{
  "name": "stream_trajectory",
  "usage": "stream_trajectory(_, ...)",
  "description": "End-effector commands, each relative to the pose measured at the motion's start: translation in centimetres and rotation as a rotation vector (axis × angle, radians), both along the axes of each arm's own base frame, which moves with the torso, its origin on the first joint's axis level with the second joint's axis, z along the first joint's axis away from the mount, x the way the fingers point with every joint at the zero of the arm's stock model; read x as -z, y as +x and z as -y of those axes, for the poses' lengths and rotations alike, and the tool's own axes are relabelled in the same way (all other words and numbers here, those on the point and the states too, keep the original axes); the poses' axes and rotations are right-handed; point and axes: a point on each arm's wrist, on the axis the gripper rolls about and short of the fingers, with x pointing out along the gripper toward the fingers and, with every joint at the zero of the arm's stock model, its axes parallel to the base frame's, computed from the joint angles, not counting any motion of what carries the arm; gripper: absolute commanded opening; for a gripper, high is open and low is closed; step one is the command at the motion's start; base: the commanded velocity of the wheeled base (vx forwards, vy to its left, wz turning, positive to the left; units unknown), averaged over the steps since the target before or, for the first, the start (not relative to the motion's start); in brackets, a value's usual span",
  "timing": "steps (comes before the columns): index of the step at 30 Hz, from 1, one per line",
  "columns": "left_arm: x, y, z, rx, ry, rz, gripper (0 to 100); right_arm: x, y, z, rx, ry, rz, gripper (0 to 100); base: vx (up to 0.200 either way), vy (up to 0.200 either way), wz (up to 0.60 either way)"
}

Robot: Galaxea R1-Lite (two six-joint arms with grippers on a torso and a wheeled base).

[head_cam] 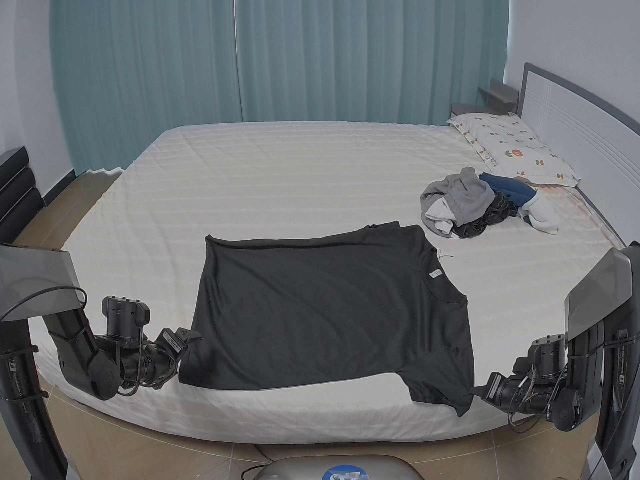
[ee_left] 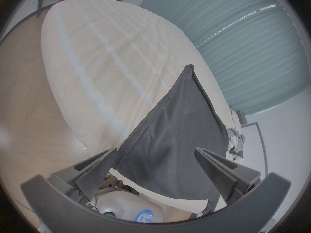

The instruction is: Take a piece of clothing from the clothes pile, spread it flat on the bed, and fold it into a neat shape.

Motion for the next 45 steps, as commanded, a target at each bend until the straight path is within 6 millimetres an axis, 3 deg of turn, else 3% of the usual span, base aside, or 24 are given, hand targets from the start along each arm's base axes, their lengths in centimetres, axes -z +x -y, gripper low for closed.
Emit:
stream_trajectory(1, 0.7, -0.5, 0.0, 0.032, 0.041, -0.026, 100, -0.9, -1.4, 1.0, -0.007, -0.02, -0.008, 0, 0.0, 0.0, 0.0)
stream_trajectory(10, 1.0, -0.3, 0.1, 0.023, 0.073, -0.028, 100, -0.7, -2.1, 1.9, -0.041, -0.044, -0.027, 0, 0.0, 0.0, 0.0)
stream_trajectory(21, 1.3, -0.4, 1.3, 0.05, 0.095, -0.034, 100, -0.3, -2.1, 1.6, -0.059, -0.037, -0.039, 0, 0.0, 0.0, 0.0)
stream_trajectory(27, 2.8, -0.5, 2.0, 0.066, 0.193, -0.066, 100, -0.3, -2.0, 1.6, -0.06, -0.035, -0.035, 0, 0.0, 0.0, 0.0)
stream_trajectory(39, 2.9, 0.2, 2.8, 0.075, 0.227, -0.053, 100, -0.4, -1.9, 1.6, -0.06, -0.035, -0.032, 0, 0.0, 0.0, 0.0)
stream_trajectory(40, 3.0, 0.0, 2.8, 0.075, 0.229, -0.059, 0, -0.4, -1.9, 1.6, -0.061, -0.034, -0.032, 0, 0.0, 0.0, 0.0)
stream_trajectory(45, 3.2, -0.1, 2.8, 0.077, 0.234, -0.069, 0, -0.4, -2.1, 1.5, -0.064, -0.034, -0.038, 0, 0.0, 0.0, 0.0)
